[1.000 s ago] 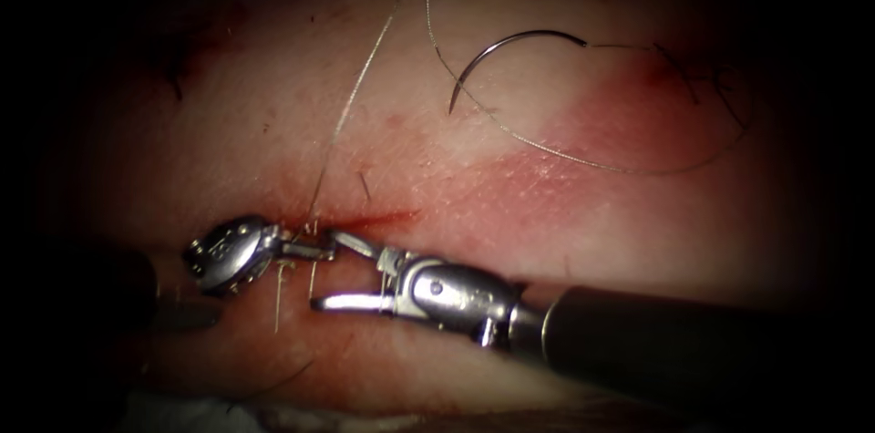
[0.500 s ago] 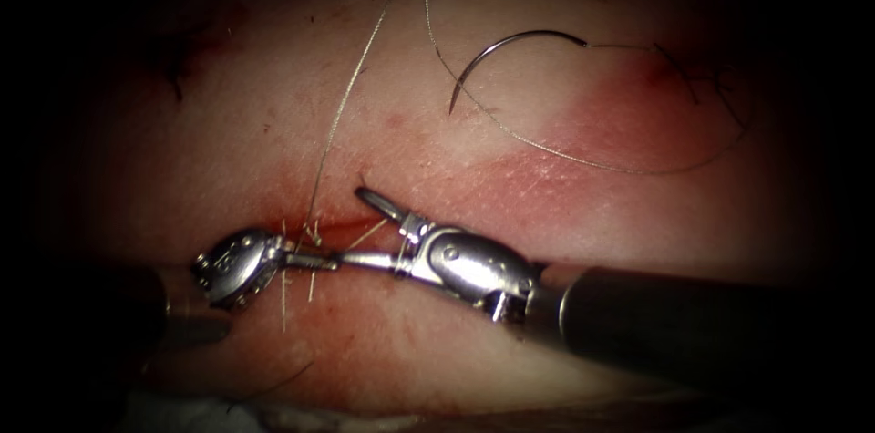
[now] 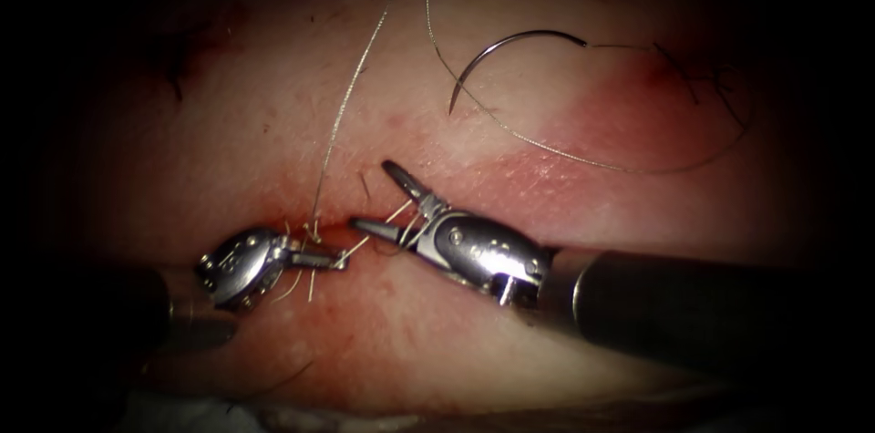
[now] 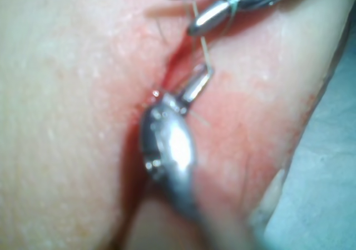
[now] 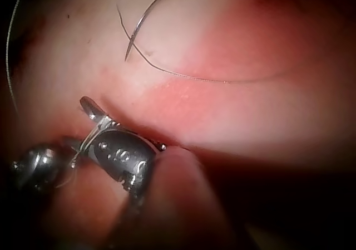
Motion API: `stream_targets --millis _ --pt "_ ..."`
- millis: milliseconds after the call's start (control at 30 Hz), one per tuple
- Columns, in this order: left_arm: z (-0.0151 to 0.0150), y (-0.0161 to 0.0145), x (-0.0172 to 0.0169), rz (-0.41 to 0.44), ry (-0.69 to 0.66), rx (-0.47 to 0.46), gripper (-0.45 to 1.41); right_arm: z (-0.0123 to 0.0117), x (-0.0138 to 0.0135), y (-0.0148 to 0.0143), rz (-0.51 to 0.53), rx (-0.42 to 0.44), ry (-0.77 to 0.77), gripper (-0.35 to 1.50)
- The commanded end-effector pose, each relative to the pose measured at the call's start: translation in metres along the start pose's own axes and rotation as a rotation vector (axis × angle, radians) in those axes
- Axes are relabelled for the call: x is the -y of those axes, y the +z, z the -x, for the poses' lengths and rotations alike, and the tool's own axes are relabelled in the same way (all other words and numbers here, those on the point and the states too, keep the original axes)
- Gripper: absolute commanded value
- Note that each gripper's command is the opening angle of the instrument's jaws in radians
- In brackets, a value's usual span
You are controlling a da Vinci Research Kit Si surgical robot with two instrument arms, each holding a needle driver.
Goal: Wound Closure
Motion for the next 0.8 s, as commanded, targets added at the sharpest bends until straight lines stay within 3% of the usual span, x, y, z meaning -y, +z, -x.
stream_targets --millis 33,267,300,367,433,500,667,700,800 --pt "0.0010 0.0004 -0.0003 0.001 -0.002 -0.001 -0.23 0.0008 0.0007 0.0006 0.013 0.001 0.002 1.03" --pt "0.0007 0.0008 0.0001 -0.002 -0.005 -0.003 -0.23 0.0012 0.0016 0.0026 0.043 0.044 -0.010 0.99" --pt "0.0005 0.0008 0.0001 -0.003 -0.006 -0.004 -0.25 0.0015 0.0018 0.0030 0.042 0.066 -0.014 0.81" --pt "0.0005 0.0008 0.0000 -0.002 -0.006 -0.004 -0.25 0.0018 0.0020 0.0031 0.040 0.095 -0.020 0.73" --pt "0.0004 0.0007 -0.0001 -0.001 -0.007 -0.005 -0.27 0.0025 0.0019 0.0031 0.082 0.140 -0.030 0.76" --pt "0.0003 0.0006 -0.0003 -0.001 -0.008 -0.005 -0.27 0.0029 0.0014 0.0032 0.120 0.161 -0.029 0.93" --pt "0.0003 0.0007 -0.0004 -0.002 -0.007 -0.004 -0.27 0.0030 0.0013 0.0036 0.139 0.168 -0.027 0.88" --pt "0.0003 0.0007 -0.0004 -0.002 -0.007 -0.004 -0.27 0.0030 0.0013 0.0037 0.137 0.167 -0.027 0.83" --pt "0.0003 0.0007 -0.0005 -0.003 -0.007 -0.004 -0.27 0.0029 0.0016 0.0039 0.098 0.169 -0.025 0.02"
